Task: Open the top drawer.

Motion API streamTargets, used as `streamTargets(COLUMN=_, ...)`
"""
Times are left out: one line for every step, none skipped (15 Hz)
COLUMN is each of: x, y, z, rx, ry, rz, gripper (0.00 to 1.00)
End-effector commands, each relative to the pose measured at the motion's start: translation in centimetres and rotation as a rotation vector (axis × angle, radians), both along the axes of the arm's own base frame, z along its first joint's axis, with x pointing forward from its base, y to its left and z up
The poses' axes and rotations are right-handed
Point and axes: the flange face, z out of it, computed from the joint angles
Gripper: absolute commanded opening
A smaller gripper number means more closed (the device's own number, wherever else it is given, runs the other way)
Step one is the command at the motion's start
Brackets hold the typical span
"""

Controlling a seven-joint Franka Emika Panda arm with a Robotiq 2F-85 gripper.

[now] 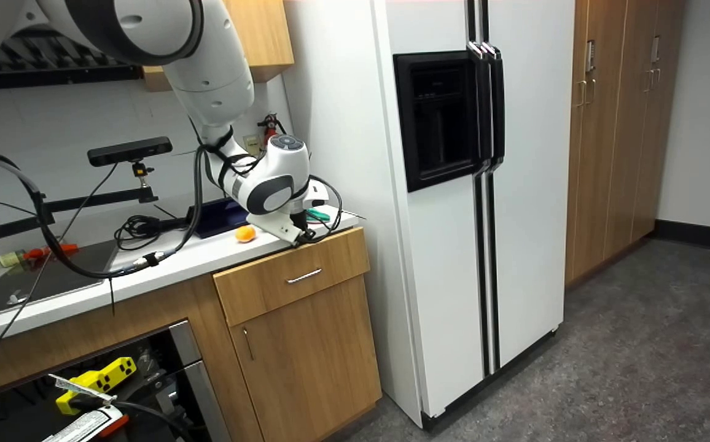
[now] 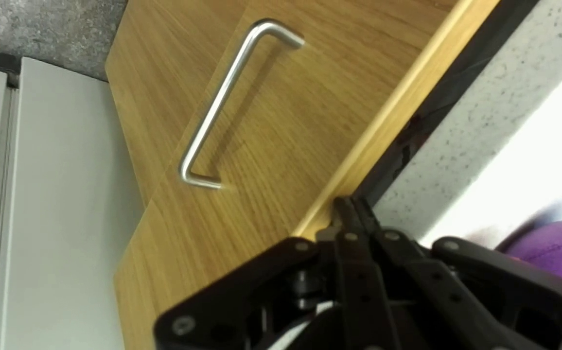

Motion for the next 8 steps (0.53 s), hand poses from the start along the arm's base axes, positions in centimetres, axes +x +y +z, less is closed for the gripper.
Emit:
streamTargets(x=0.3, y=-3.6, z=-1.7, rx=-0.08, ry=0.021, rz=-0.063, gripper=0.0)
streamTargets(x=0.1, y=-4.5, z=-1.6, rx=-0.109, ry=0.02, rz=-0.095, gripper=0.0)
streamTargets(x=-0.2, y=-5.3, z=-1.4, rx=-0.128, ry=0.025, rz=-0.12, gripper=0.0)
streamTargets(x=-0.6, y=-6.4, z=-1.2, rx=-0.154, ry=0.029, rz=-0.154, gripper=0.0)
streamTargets(x=-1.0, y=-7.3, z=-1.1, rx=-0.174, ry=0.036, rz=-0.181, gripper=0.0)
streamTargets(x=-1.5, y=-8.5, z=-1.0, rx=-0.195, ry=0.043, rz=-0.212, gripper=0.0)
streamTargets(x=-1.8, y=-9.7, z=-0.9, rx=-0.221, ry=0.045, rz=-0.243, gripper=0.0)
streamTargets(x=-2.2, y=-11.1, z=-1.0, rx=-0.247, ry=0.054, rz=-0.278, gripper=0.0)
